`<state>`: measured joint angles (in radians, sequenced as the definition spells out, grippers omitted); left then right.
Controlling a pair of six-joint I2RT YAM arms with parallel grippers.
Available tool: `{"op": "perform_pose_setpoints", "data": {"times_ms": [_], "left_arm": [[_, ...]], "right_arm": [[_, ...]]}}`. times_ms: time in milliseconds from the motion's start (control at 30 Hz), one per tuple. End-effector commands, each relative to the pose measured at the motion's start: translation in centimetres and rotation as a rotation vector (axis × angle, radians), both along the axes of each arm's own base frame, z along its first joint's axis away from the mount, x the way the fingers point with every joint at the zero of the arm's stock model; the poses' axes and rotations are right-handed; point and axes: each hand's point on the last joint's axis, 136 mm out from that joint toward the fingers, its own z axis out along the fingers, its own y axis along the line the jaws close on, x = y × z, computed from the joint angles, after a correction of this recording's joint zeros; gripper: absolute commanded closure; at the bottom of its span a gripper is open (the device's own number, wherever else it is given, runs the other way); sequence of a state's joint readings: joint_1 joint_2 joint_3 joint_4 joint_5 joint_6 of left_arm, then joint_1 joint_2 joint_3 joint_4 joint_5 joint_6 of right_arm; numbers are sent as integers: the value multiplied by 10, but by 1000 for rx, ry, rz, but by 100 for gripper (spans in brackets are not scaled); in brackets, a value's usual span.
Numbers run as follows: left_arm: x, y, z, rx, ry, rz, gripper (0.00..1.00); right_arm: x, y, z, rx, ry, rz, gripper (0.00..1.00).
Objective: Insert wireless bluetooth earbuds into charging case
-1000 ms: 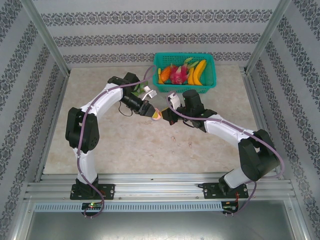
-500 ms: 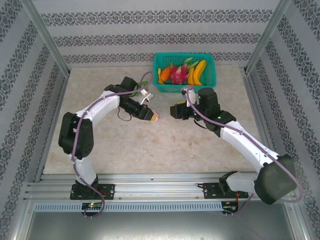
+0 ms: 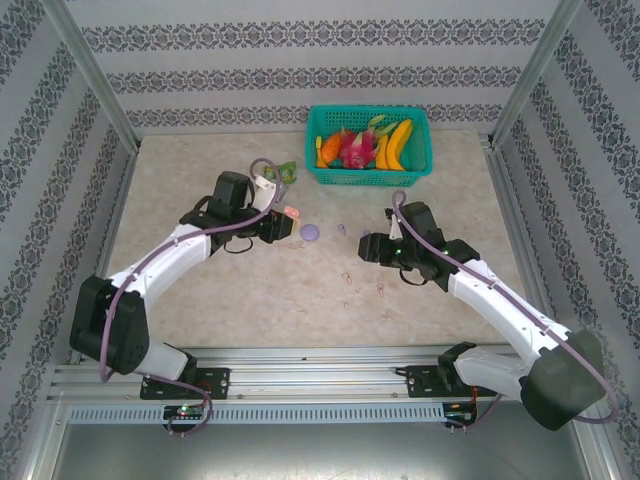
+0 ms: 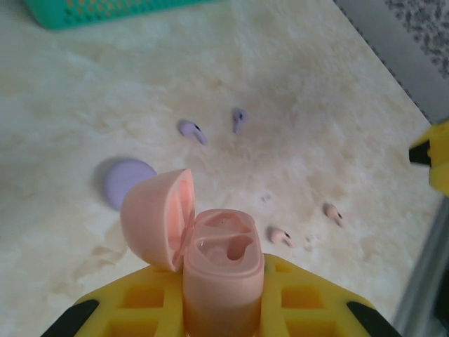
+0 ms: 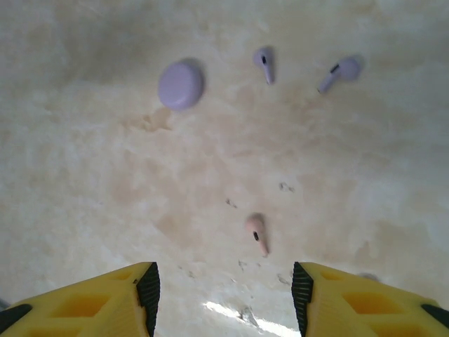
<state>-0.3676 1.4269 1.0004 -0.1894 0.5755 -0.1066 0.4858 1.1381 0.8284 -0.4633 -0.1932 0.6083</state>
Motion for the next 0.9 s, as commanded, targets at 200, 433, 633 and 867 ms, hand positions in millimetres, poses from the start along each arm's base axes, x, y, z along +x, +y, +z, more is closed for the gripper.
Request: {"op": "perform_pose_setpoints", "data": {"times_ms": [200,433,633,867], "left_arm": [[8,-12,29,-39,-491,67,100],[-2,-18,24,-72,-625,90,100],[-13,-21,37,-125,-782,78,100],[-27,-23,52,-153,-875,51,100]], "right_arm": [[-11,-1,-39,-160,127,31,45],[-9,-3,-44,-225,144,64,44],[-6,5,-49,-238,157,93,44],[-2,15,-61,-257,190,138,44]]}}
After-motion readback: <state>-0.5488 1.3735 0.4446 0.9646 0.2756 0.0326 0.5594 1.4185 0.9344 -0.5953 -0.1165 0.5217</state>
